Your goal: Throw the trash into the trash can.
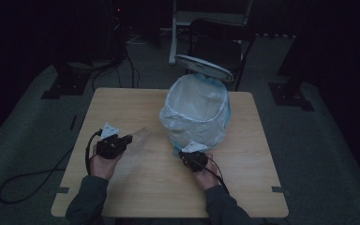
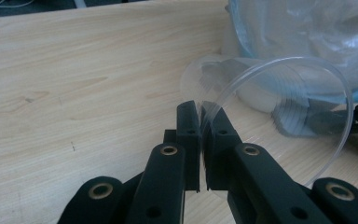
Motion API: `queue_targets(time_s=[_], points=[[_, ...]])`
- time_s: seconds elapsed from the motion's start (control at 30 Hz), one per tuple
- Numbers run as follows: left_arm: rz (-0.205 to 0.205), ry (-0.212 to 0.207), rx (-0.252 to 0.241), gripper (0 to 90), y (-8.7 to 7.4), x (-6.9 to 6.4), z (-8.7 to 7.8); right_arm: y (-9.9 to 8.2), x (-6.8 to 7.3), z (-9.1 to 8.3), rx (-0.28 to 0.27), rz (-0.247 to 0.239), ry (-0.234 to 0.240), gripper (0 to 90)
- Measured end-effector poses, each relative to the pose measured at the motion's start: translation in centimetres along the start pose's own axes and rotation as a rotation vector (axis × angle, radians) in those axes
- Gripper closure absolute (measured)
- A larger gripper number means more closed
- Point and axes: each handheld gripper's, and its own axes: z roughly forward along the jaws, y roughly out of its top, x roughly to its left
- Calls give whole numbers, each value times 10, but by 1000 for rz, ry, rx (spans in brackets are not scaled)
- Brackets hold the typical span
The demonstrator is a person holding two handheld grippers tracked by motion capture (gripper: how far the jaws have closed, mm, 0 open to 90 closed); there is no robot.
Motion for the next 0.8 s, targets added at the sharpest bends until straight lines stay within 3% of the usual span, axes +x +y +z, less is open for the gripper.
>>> queue_targets(time_s=[0.8], points=[[15,9,-70,872,35,11,-17,-1,0,0,-7,5,-1,900]])
